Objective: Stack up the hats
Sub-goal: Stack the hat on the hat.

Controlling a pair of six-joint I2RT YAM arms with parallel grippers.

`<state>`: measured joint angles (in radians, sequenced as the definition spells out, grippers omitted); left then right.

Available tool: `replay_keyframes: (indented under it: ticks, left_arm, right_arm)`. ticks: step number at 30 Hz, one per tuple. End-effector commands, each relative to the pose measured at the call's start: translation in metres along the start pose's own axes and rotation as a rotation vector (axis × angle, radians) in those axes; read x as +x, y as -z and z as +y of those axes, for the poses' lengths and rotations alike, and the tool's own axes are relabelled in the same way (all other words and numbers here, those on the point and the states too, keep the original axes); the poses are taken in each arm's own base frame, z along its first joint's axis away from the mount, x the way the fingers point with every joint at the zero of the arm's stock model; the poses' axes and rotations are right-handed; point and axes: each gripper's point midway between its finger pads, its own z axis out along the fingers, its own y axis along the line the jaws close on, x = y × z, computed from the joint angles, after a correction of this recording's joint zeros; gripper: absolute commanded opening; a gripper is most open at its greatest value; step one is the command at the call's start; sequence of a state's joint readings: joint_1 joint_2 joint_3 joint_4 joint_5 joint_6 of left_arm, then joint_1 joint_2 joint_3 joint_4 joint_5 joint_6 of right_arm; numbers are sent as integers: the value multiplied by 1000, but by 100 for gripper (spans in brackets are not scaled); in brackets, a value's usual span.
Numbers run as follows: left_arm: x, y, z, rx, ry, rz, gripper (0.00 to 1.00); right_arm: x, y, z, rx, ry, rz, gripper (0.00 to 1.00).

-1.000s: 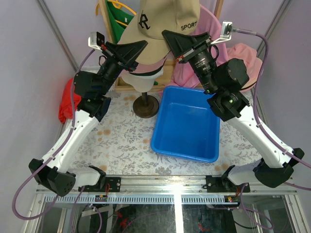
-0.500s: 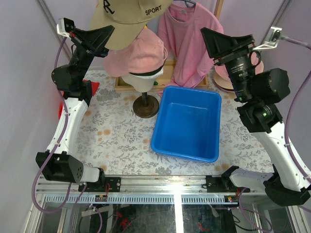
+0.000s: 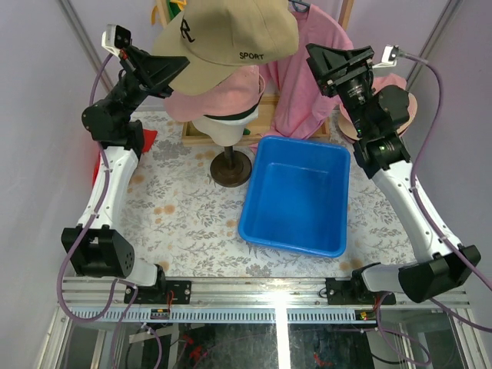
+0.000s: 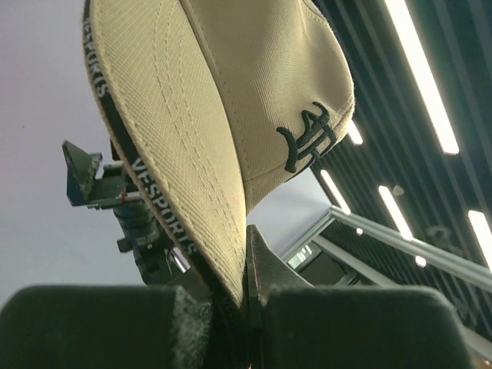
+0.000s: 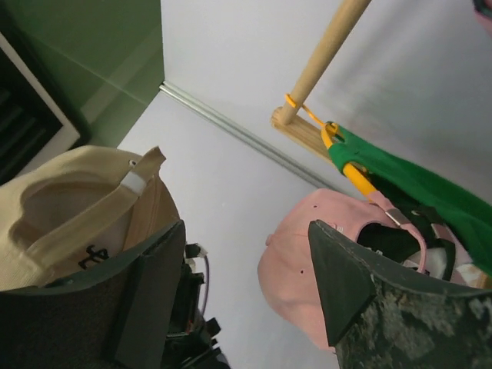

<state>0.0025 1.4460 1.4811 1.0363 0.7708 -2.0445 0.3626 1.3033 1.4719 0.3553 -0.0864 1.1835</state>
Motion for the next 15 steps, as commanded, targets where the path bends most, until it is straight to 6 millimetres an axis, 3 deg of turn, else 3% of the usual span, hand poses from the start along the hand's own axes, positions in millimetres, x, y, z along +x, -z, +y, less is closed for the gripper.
replay_keyframes:
  ticks: [1, 15]
  left_arm:
    - [24, 8, -14, 33, -32, 130, 0]
    - [28, 23, -3, 81, 8, 213, 0]
  right_arm:
    - [-10, 6, 57, -242, -193, 31, 73]
    - [5, -11, 66, -410, -563, 182, 77]
